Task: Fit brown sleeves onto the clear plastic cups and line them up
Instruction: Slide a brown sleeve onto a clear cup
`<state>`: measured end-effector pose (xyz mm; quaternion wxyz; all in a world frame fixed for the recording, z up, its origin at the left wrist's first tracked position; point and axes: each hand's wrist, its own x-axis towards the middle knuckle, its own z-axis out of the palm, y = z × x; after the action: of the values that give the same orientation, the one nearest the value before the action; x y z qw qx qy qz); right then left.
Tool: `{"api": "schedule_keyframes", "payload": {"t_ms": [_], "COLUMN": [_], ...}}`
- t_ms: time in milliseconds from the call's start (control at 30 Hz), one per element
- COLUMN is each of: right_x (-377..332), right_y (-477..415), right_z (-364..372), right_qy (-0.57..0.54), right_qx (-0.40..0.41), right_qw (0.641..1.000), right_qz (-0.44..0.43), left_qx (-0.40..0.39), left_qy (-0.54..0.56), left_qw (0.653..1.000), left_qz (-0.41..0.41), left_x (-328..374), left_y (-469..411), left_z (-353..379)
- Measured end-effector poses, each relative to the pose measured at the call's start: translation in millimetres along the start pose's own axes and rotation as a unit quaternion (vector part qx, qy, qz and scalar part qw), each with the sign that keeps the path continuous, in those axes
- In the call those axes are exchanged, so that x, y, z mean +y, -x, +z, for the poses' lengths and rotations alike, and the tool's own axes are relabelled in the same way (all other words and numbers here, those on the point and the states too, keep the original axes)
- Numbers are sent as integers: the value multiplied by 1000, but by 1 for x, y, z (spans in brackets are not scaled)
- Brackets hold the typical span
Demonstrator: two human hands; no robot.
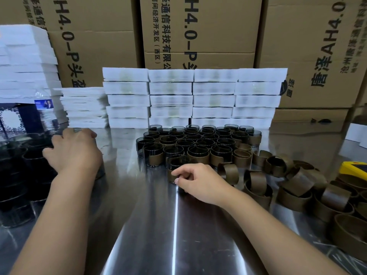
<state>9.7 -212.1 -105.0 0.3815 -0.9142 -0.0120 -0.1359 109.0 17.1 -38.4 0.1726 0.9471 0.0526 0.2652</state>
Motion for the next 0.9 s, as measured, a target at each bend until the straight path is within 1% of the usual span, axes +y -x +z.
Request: {"api": "schedule_keyframes", "payload": {"t_ms": [67,200,300,400,500,533,600,667,700,733,800,867,900], "right_x": [0,1,2,1,0,-1,-3,-4,-3,-3,-3,-2,-2], "right_y": [0,-1,-1,0,-1,-2,-3,-4,-4,-4,-4,-4,-4], "right_z": [1,2,1,1,1,1,0,-2,-3,-4,-5,-6,-6], "right_qy": [-1,15,33,41,14,-9,-61,-95,-99,-101,-104,-94,-92], "right_qx": [0,-2,-5,-9,10,22,54,89,105,118,139,146,144], "right_qw": [1000,1000,999,999,1000,1000,997,991,989,988,985,985,985], "right_qz": [-2,-3,-3,0,-6,-8,-4,1,6,12,16,16,18], "left_qx": [6,52,86,135,168,157,83,-17,-64,-107,-201,-286,-316], "left_qy": [30,122,169,222,300,351,472,582,630,674,746,786,796], "left_qw": [1000,991,979,954,917,898,852,795,762,724,634,547,511], "left_qz": [7,32,75,147,203,215,213,169,136,101,26,-42,-68], "left_x": [-1,2,9,21,41,48,61,69,72,73,74,72,69], "left_y": [-1,4,8,16,30,35,42,46,47,47,46,43,41], "left_z": [0,-3,-5,-5,0,3,9,16,21,26,36,44,46]}}
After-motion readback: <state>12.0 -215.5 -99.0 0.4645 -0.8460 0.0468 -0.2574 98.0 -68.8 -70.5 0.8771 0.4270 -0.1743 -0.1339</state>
